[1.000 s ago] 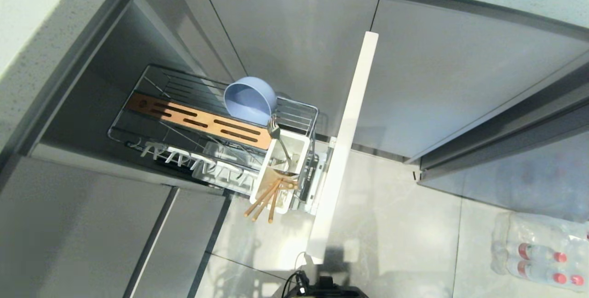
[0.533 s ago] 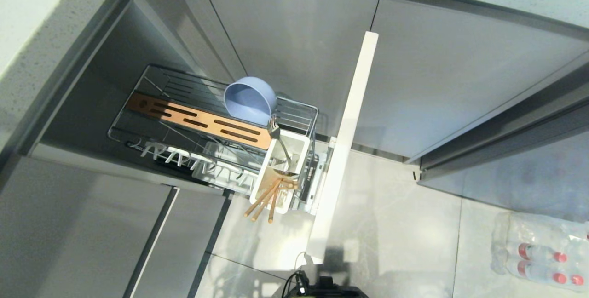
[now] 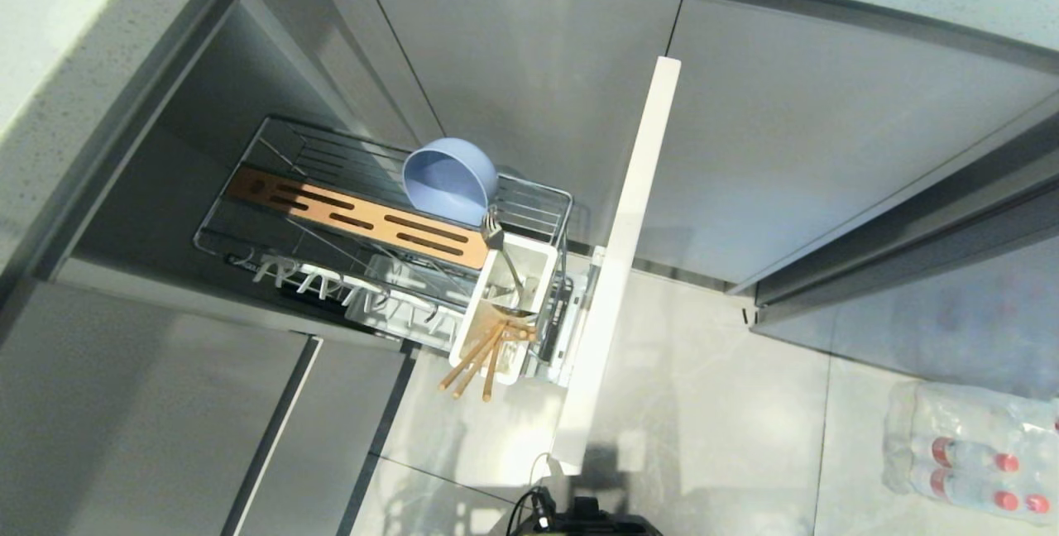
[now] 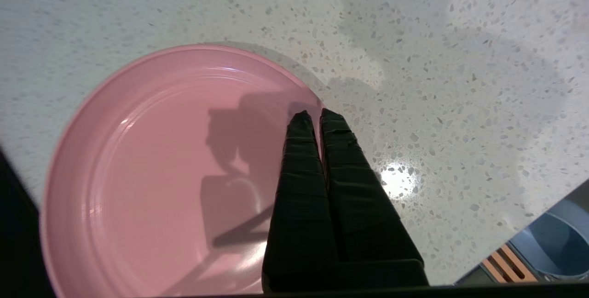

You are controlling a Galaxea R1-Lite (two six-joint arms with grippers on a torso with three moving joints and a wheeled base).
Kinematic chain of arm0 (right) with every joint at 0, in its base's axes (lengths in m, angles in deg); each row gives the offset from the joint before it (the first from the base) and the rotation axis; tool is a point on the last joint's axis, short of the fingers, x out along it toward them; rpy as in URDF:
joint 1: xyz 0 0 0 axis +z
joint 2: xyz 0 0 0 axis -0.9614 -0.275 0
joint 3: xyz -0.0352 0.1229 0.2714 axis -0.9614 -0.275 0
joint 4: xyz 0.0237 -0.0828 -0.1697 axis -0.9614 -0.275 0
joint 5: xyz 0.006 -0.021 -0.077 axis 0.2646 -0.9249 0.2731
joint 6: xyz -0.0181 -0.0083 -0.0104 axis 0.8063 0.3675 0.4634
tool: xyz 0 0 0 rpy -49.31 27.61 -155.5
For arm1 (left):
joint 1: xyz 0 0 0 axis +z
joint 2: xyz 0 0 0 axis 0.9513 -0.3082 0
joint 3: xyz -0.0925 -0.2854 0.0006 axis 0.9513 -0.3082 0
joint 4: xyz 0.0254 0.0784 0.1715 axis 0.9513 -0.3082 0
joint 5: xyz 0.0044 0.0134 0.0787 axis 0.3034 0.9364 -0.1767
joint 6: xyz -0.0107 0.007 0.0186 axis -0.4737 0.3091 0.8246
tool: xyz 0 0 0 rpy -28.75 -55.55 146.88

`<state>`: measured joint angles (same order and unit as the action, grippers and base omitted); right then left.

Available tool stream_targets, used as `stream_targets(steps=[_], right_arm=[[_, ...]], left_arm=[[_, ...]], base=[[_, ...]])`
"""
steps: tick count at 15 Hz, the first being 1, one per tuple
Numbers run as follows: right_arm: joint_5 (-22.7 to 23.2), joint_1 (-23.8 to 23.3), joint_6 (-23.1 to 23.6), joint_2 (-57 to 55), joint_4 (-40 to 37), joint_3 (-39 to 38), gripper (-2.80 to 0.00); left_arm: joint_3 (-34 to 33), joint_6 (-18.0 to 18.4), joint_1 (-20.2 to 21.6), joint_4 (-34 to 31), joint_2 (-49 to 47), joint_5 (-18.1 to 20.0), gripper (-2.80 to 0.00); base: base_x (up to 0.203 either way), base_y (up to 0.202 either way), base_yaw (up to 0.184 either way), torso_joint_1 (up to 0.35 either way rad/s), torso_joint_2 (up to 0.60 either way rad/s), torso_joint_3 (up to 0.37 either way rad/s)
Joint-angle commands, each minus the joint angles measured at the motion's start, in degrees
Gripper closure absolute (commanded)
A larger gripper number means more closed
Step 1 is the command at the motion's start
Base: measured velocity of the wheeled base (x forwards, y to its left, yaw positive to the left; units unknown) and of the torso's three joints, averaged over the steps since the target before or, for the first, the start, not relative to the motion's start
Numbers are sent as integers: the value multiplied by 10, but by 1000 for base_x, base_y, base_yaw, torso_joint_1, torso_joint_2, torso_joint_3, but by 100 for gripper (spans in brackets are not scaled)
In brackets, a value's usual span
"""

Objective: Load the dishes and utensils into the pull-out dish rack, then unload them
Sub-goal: Pick up the plate and place it in the cupboard

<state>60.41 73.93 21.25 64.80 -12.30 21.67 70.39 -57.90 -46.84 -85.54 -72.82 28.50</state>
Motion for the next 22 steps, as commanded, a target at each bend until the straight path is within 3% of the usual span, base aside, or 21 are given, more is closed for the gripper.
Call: stream_targets(steps=[1, 7, 8, 22], right_arm=[[0, -1, 0, 0, 0, 0, 0], [0, -1, -1, 0, 0, 0, 0], [0, -1, 0, 0, 0, 0, 0], [0, 0, 0, 0, 0, 0, 0]], left_arm=[[1, -1, -3, -2, -24, 2, 0], [0, -2, -17, -4, -29, 3, 0], [0, -1, -18, -5, -30, 3, -280], [-2, 10, -19, -35, -58, -6, -280]], base=[[0, 0, 0, 0, 0, 0], [0, 0, 0, 0, 0, 0], [0, 0, 0, 0, 0, 0], [0, 0, 0, 0, 0, 0]])
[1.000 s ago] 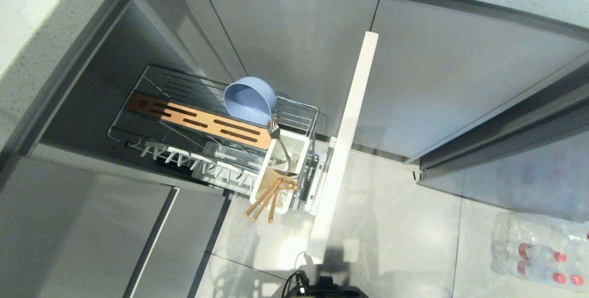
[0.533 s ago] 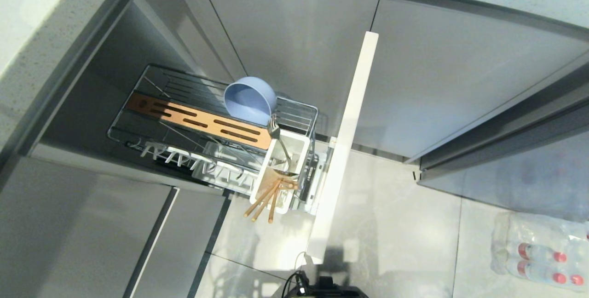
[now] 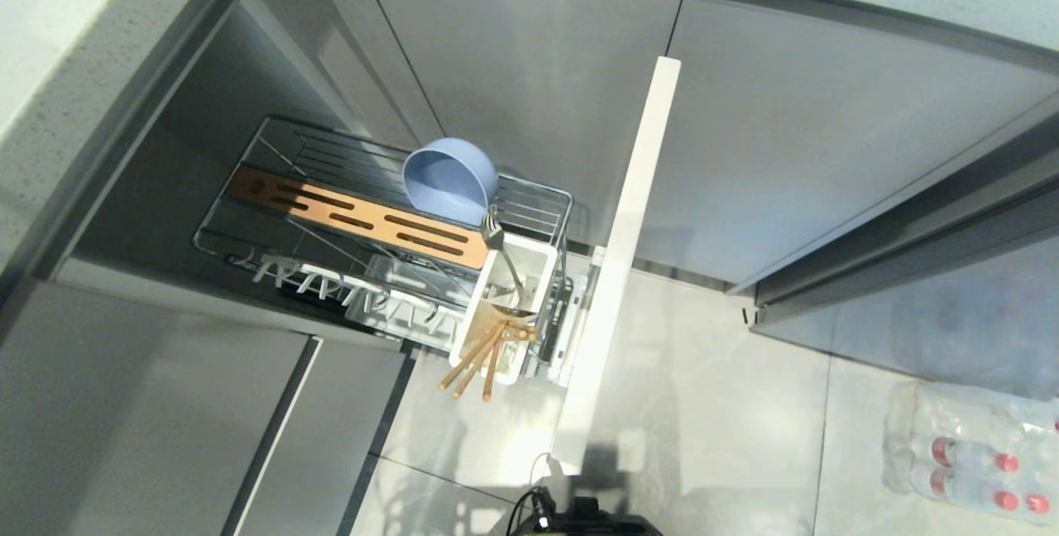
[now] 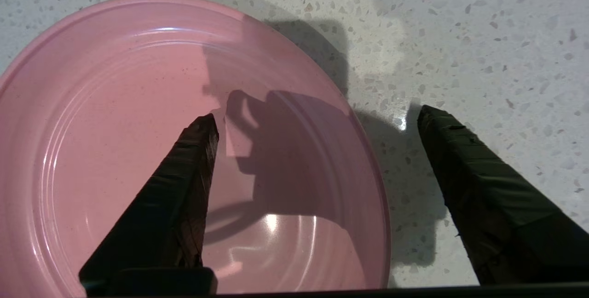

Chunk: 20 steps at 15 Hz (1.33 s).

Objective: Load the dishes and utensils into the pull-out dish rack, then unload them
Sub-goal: Pick up the plate and place it in the cupboard

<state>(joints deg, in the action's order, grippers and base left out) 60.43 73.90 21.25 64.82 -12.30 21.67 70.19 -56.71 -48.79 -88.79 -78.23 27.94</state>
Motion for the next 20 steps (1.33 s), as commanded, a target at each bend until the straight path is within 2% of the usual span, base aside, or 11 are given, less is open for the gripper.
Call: stream_targets(steps=[1, 13, 14, 20], right_arm=[[0, 0, 0, 0, 0, 0, 0], [0, 0, 0, 0, 0, 0, 0], [0, 0, -1, 0, 0, 0, 0], [0, 0, 0, 0, 0, 0, 0]], left_arm=[[0, -1, 0, -4, -4, 0, -280], [0, 0, 0, -3, -18, -6, -280], [0, 0, 0, -3, -18, -7, 0], [0, 0, -1, -2, -18, -20, 0]], base=[[0, 0, 0, 0, 0, 0], [0, 0, 0, 0, 0, 0], [0, 0, 0, 0, 0, 0], [0, 0, 0, 0, 0, 0]])
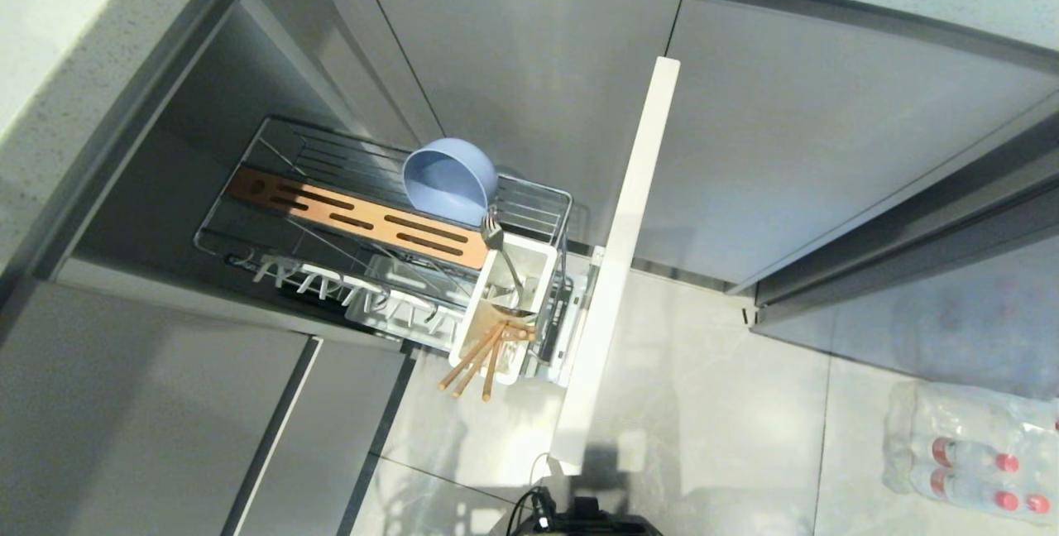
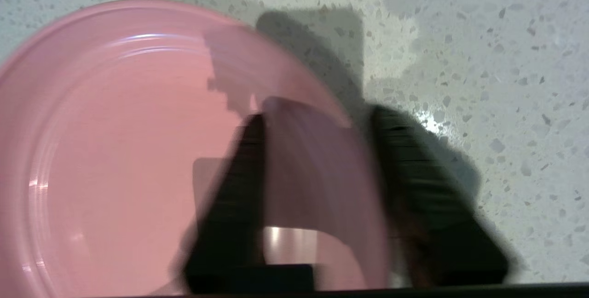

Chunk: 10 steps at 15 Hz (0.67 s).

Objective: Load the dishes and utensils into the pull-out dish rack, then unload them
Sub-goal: Pick up the plate and place it in the cupboard

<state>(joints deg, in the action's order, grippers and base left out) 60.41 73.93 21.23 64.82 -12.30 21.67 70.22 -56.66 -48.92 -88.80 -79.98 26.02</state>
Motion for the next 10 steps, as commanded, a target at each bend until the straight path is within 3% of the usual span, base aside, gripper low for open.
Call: stream_targets(steps=[1, 10], right_arm=[[0, 0, 0, 0, 0, 0, 0], [0, -1, 0, 0, 0, 0, 0]], left_arm=[[1, -2, -1, -1, 0, 0, 0], [-3, 2, -10, -4, 28, 3, 0]], base=[[0, 0, 0, 0, 0, 0], [0, 0, 0, 0, 0, 0]])
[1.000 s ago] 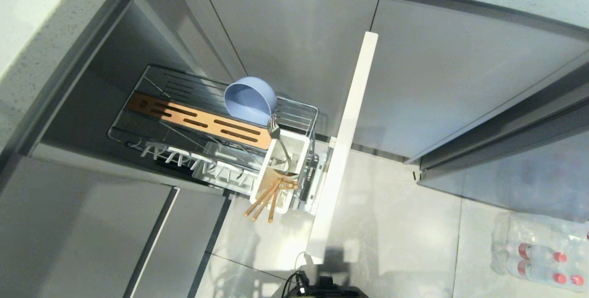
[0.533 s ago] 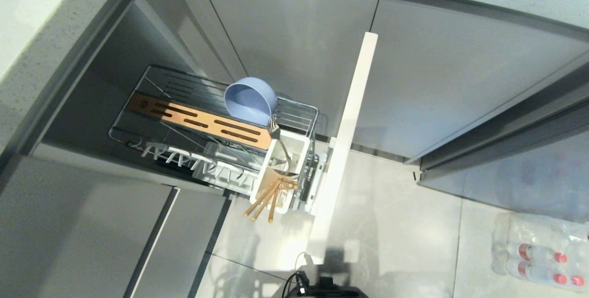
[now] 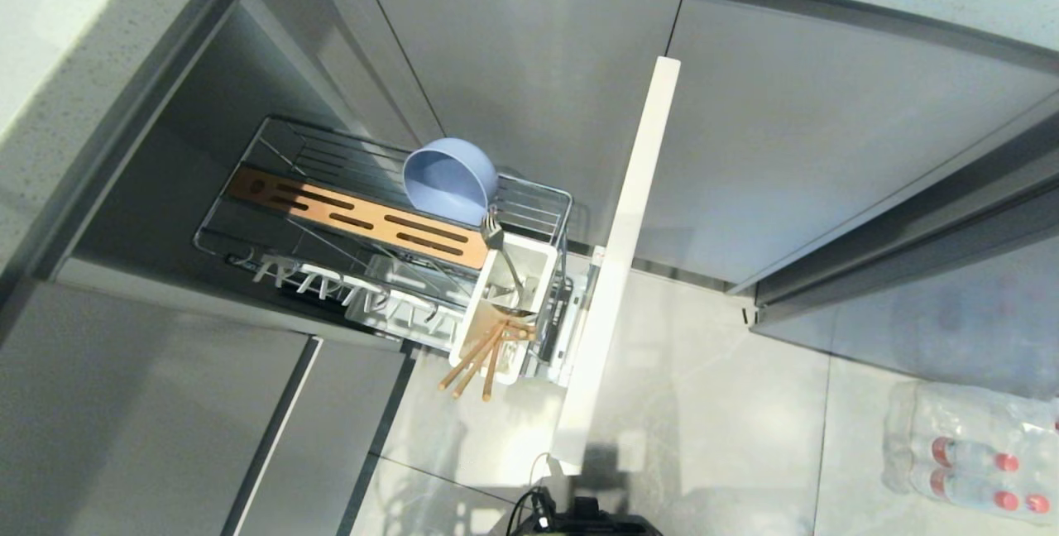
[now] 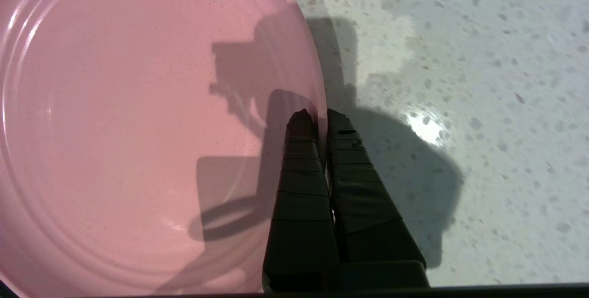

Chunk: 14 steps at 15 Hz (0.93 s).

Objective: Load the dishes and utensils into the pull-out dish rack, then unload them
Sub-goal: Pick up the plate and place it in the cupboard

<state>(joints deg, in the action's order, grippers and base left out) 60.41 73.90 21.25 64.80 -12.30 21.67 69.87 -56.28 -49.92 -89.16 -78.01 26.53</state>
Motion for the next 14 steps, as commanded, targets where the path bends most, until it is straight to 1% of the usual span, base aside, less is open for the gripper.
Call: stream_targets(steps=[1, 2, 4, 6, 9, 11, 14], right_arm=[[0, 0, 0, 0, 0, 0, 0], [0, 0, 0, 0, 0, 0, 0], [0, 0, 0, 0, 0, 0, 0], [0, 0, 0, 0, 0, 0, 0], [0, 0, 0, 0, 0, 0, 0], [0, 0, -1, 0, 0, 0, 0], [0, 0, 0, 0, 0, 0, 0]], left_arm=[[-6, 3, -1, -1, 17, 0, 0], [-9, 4, -1, 3, 24, 2, 0], [-9, -3, -1, 13, 46, 4, 0], [-10, -51, -7, 28, 68, 5, 0], [-10, -81, -20, 74, 95, 6, 0], [-6, -101, -28, 121, 102, 9, 0], [-3, -186, -45, 213, 110, 17, 0]], base=[[0, 0, 0, 0, 0, 0], [0, 0, 0, 0, 0, 0], [0, 0, 0, 0, 0, 0], [0, 0, 0, 0, 0, 0], [0, 0, 0, 0, 0, 0], [0, 0, 0, 0, 0, 0], [0, 0, 0, 0, 0, 0]])
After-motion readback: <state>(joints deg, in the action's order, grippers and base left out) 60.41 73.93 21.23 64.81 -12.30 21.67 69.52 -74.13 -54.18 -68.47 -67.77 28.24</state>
